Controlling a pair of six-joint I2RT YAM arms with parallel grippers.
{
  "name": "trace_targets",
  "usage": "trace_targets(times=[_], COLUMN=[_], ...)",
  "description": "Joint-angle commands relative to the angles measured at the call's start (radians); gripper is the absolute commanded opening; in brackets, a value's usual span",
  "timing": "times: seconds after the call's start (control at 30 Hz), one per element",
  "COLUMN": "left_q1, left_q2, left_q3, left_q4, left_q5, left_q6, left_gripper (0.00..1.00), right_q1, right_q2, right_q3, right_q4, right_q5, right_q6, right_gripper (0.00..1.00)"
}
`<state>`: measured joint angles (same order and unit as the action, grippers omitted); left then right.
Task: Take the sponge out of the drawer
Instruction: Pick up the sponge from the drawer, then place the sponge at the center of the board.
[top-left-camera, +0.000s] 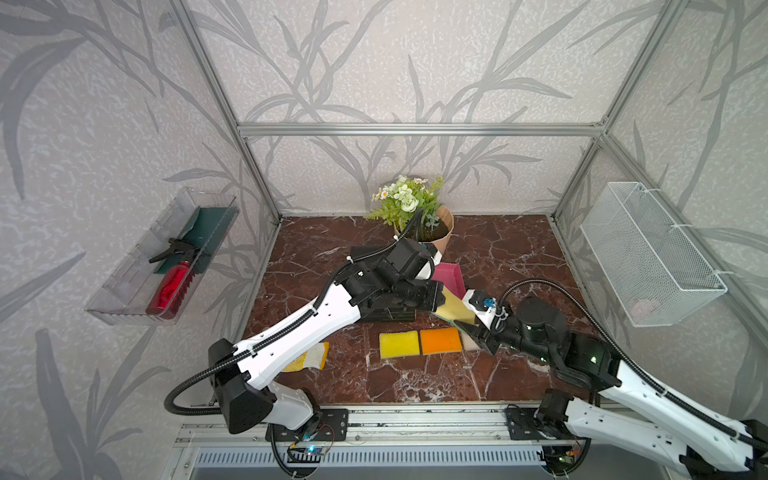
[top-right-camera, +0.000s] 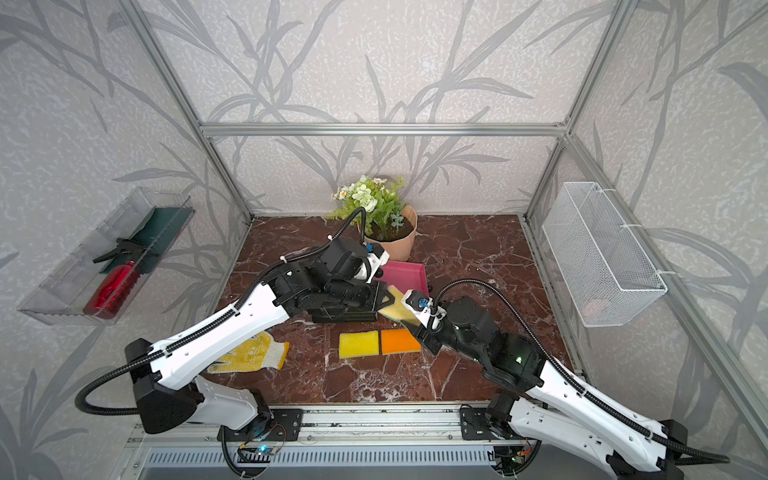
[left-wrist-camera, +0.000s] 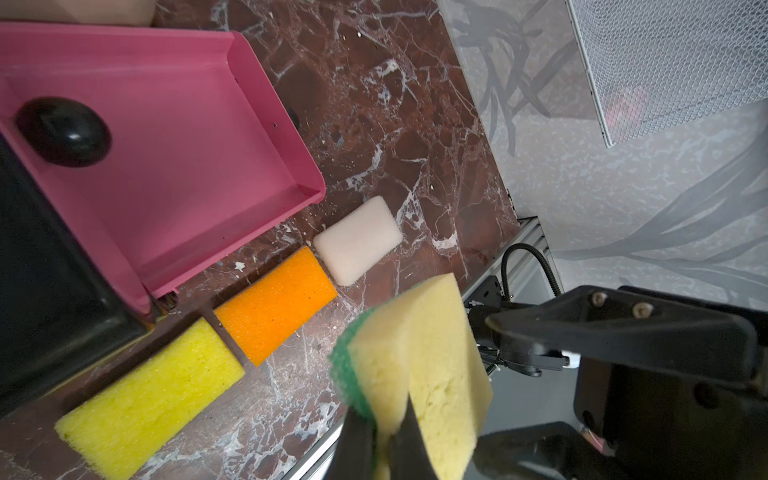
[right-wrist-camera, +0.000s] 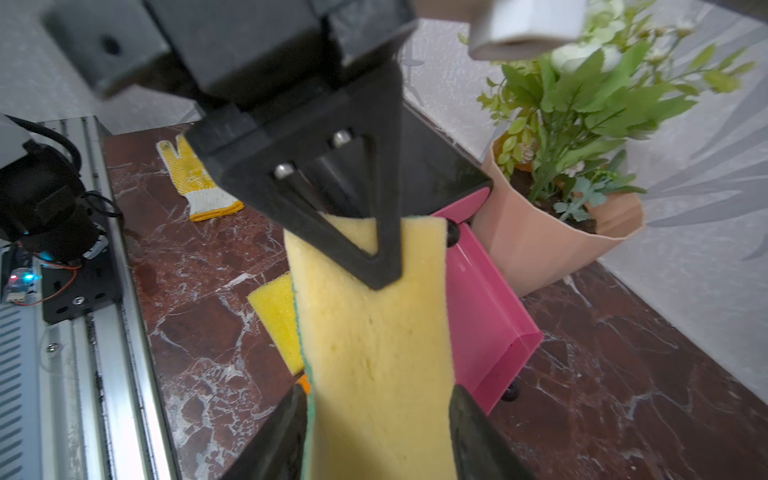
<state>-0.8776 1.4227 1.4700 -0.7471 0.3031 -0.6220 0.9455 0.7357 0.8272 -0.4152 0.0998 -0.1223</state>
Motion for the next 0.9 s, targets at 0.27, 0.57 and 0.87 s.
trace_targets(times=[0.27,0.57,0.87], left_q1=[-0.162,-0.403,-0.598], left_q2=[-0.155,-0.132,0.114], left_q3=[-0.210,-0.465,-0.474], left_q4=[0.243,0.535,0.728], left_q5=[-0.356,-0.634,-0.846], left_q6=[-0.090,-0.255,-0.406], left_gripper=[0.00,0.00,0.00], right_q1=[-0.014,-0.225,-0.418], right_q2=[-0.135,-0.129,-0.126], right_q3=[-0.007,-0.041,-0.137], right_q4=[0.010,-0.040,-0.001], right_q5=[0.415,0.252,0.020], right_q6=[0.255,0.385,0.462], right_gripper=[0.99,0.99,0.99])
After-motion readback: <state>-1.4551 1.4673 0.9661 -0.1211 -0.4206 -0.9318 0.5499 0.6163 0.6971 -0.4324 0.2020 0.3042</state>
